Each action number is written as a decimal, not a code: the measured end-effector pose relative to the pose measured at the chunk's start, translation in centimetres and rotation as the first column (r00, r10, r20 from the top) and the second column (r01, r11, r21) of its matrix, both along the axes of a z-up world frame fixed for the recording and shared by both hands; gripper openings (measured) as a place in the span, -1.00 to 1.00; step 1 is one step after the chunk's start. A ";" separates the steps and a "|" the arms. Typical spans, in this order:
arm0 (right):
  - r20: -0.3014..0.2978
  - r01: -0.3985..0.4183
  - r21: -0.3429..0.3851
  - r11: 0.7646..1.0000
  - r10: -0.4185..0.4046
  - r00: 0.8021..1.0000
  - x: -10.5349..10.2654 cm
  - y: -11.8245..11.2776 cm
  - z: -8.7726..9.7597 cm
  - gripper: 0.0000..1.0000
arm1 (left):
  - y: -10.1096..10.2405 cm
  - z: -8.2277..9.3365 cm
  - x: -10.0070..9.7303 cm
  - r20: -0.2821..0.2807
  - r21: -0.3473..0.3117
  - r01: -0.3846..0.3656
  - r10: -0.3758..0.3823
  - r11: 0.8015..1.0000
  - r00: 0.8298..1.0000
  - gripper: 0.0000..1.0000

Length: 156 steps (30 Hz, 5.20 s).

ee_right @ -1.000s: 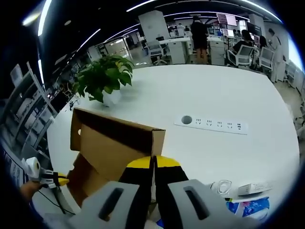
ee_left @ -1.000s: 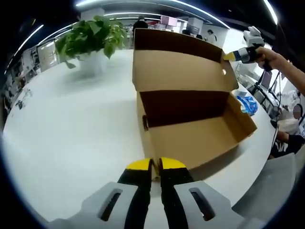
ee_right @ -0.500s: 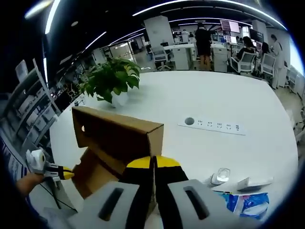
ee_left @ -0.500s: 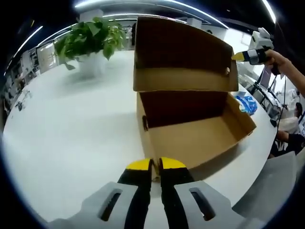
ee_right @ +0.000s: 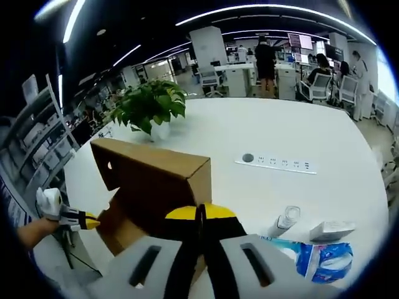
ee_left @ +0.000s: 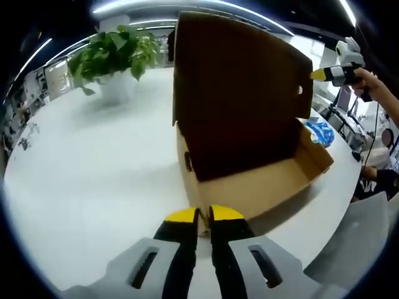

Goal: Operate the shoe box by opening the lid, removing the specified soft item, and placing it in the target area until the item is outside and the box remains undamaged.

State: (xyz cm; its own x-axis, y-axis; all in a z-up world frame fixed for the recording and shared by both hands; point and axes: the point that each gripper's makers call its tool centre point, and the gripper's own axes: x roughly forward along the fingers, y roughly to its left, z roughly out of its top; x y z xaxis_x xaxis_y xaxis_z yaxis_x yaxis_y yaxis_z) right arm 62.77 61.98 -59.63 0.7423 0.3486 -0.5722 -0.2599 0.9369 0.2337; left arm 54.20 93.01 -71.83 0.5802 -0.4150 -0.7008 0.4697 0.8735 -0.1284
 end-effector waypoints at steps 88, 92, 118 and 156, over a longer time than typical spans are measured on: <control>0.101 -0.160 -0.212 0.964 0.184 0.978 -12.1 2.8 -7.2 -0.76 | -0.6 7.6 -0.4 0.215 0.077 0.198 -0.211 0.977 0.954 -0.63; 0.122 -0.210 -0.284 0.936 0.252 0.960 -12.4 3.0 -7.3 -0.68 | -0.6 7.1 -0.7 0.206 0.082 0.204 -0.217 0.975 0.954 -0.62; 0.088 -0.345 -0.261 0.902 0.378 0.922 -14.1 5.0 -9.1 -0.36 | -0.8 3.5 -2.2 0.117 0.075 0.243 -0.250 0.967 0.961 -0.51; -0.039 -0.359 -0.221 0.907 0.359 0.933 -14.2 5.4 -14.0 -0.34 | -1.2 -2.1 -2.3 -0.015 0.105 0.264 -0.263 0.959 0.965 -0.46</control>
